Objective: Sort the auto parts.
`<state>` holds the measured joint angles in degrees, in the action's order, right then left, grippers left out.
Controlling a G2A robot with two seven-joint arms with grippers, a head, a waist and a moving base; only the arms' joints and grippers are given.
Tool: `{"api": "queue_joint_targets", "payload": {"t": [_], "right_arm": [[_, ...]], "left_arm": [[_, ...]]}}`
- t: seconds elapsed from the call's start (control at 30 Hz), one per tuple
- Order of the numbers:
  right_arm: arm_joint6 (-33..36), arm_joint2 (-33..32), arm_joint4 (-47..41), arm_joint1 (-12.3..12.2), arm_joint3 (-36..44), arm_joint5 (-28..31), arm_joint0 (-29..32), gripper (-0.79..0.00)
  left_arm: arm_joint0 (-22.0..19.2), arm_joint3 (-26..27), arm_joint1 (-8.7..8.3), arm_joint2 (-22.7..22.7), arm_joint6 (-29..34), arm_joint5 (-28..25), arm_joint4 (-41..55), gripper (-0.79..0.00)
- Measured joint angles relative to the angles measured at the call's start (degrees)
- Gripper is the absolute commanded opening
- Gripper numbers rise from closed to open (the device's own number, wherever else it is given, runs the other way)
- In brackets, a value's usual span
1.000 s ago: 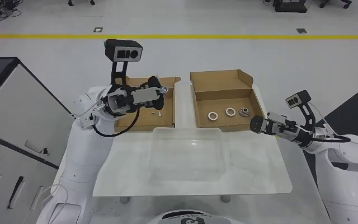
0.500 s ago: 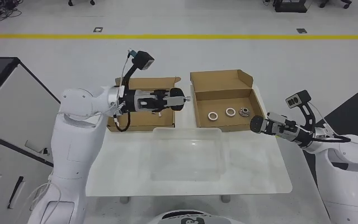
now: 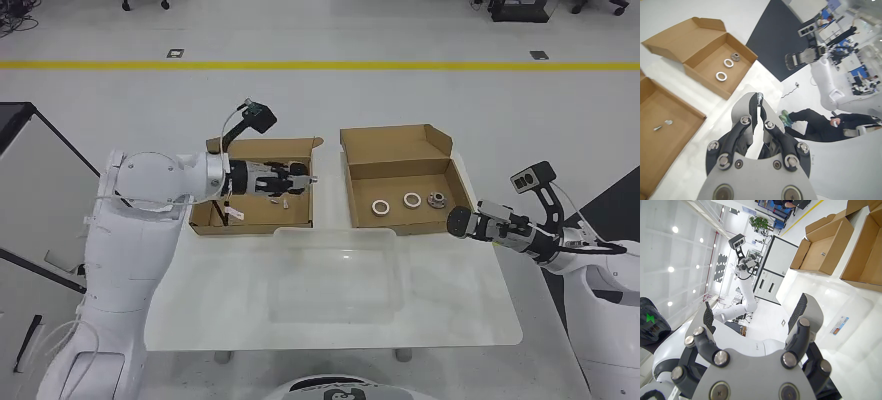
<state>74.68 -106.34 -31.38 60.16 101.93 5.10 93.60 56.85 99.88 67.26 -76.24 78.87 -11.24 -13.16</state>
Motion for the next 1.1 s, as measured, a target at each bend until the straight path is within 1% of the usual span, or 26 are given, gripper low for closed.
{"api": "queue_joint_targets", "payload": {"t": [0.13,0.23,0.37,0.47,0.67,0.9,1.1], "right_arm": [[0.0,0.0,0.0,0.0,0.0,0.0,0.0,0.0],[0.0,0.0,0.0,0.0,0.0,0.0,0.0,0.0],[0.0,0.0,0.0,0.0,0.0,0.0,0.0,0.0],[0.0,0.0,0.0,0.0,0.0,0.0,0.0,0.0],[0.0,0.0,0.0,0.0,0.0,0.0,0.0,0.0],[0.0,0.0,0.0,0.0,0.0,0.0,0.0,0.0],[0.0,0.0,0.0,0.0,0.0,0.0,0.0,0.0]], "left_arm": [[-2.8,-1.9,-0.78,0.9,3.4,-0.7,-8.3,-0.785],[-5.6,-4.8,-1.12,2.4,4.9,-1.5,-13.8,-0.785],[-9.5,-10.1,-1.32,5.4,6.3,-2.8,-20.7,-0.785],[-11.4,-14.9,-1.33,7.5,6.2,-3.5,-23.9,-0.785],[-13.0,-23.8,-1.4,10.3,4.3,-4.2,-28.4,-0.785],[-13.8,-32.5,-1.42,12.0,0.4,-5.0,-30.5,-0.785],[-15.6,-39.4,-1.01,14.0,-2.2,-5.8,-30.9,-0.785]]}}
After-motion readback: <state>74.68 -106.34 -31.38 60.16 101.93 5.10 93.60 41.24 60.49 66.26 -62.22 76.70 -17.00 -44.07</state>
